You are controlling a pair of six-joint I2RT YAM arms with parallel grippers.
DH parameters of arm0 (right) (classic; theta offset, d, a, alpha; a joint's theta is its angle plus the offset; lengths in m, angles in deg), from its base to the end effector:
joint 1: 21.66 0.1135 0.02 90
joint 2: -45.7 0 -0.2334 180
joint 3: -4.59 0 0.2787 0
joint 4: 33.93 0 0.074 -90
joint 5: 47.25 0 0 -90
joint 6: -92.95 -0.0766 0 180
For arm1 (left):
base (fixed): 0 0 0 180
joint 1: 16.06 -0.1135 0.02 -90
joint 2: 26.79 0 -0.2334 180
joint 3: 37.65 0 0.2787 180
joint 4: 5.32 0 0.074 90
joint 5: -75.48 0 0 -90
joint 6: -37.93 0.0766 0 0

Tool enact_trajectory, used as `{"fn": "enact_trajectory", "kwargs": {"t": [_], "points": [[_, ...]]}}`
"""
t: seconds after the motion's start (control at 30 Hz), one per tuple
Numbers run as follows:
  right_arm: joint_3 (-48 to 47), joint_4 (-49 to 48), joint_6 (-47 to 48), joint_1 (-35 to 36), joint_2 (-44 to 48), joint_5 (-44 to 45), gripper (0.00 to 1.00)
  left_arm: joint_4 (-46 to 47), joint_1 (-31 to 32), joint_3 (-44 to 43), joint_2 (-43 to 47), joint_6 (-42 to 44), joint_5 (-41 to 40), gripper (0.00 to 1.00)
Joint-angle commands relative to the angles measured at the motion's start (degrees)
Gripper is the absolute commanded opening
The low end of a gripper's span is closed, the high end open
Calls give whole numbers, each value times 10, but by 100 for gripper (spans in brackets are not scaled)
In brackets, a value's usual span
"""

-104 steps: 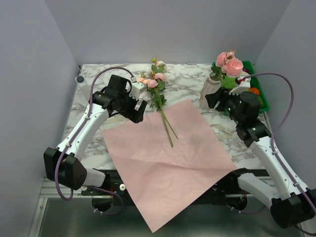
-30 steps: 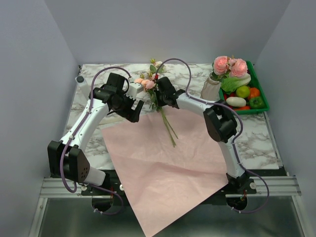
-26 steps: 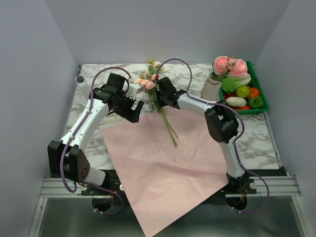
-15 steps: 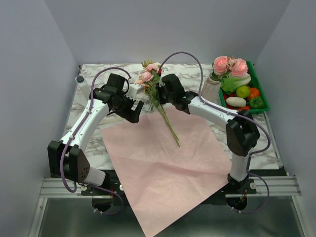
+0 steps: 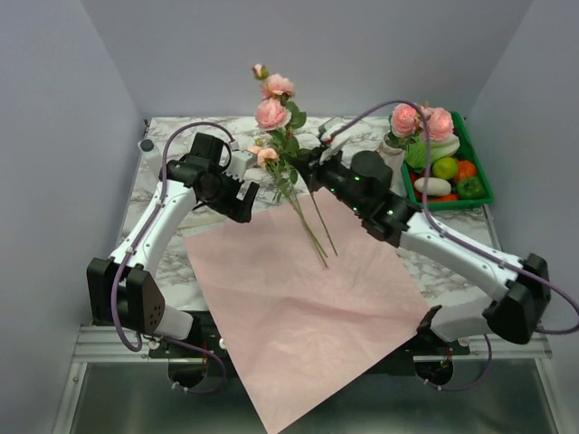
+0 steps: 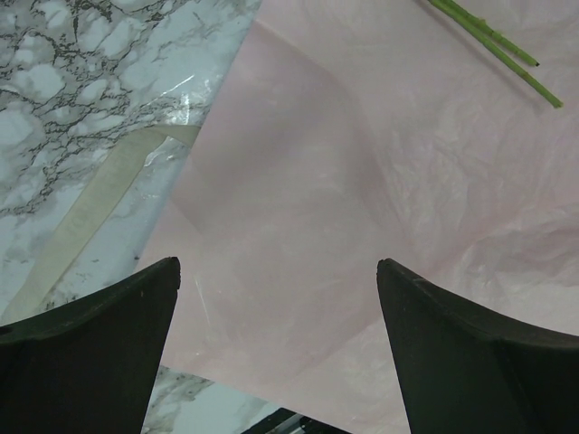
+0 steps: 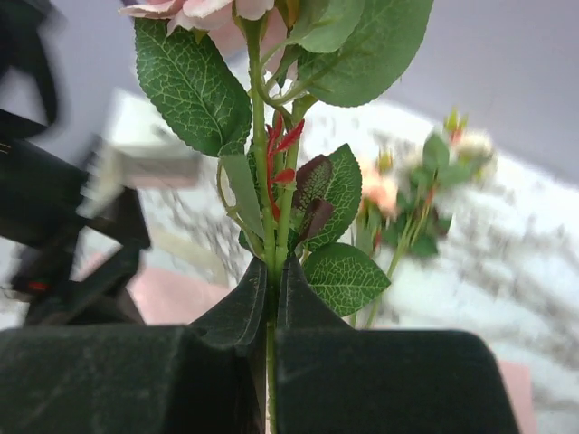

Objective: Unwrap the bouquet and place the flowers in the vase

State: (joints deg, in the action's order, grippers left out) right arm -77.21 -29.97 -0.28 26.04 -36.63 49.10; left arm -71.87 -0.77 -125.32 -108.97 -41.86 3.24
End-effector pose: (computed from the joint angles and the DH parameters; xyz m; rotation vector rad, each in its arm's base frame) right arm 0.2871 0.3029 0.3305 -0.5557 1.5870 0.5835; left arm 0.3187 -0.1113 0.2428 0.6808 2.5304 -0.4386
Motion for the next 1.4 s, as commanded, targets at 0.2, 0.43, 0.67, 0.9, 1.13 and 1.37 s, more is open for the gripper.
{"fn": "enact_trajectory", "kwargs": {"t": [0.2,0.43,0.67,0.9,1.13,1.37], "points": [[152,-275,216,9,317,8,1,-9,-18,-27,-11,-10,22,99],[220,-388,326,6,398,163,1,-12,-19,-37,-20,-12,27,99],[191,-437,289,-98,323,148,1,-16,-19,-54,-29,-12,31,99],[130,-517,261,-191,211,106,1,-16,-20,-47,-26,-4,28,99],[86,-546,209,-255,145,96,1,-14,-22,-39,-25,5,28,99],[53,-587,190,-278,89,106,1,-16,-25,-31,-25,9,29,99]]}}
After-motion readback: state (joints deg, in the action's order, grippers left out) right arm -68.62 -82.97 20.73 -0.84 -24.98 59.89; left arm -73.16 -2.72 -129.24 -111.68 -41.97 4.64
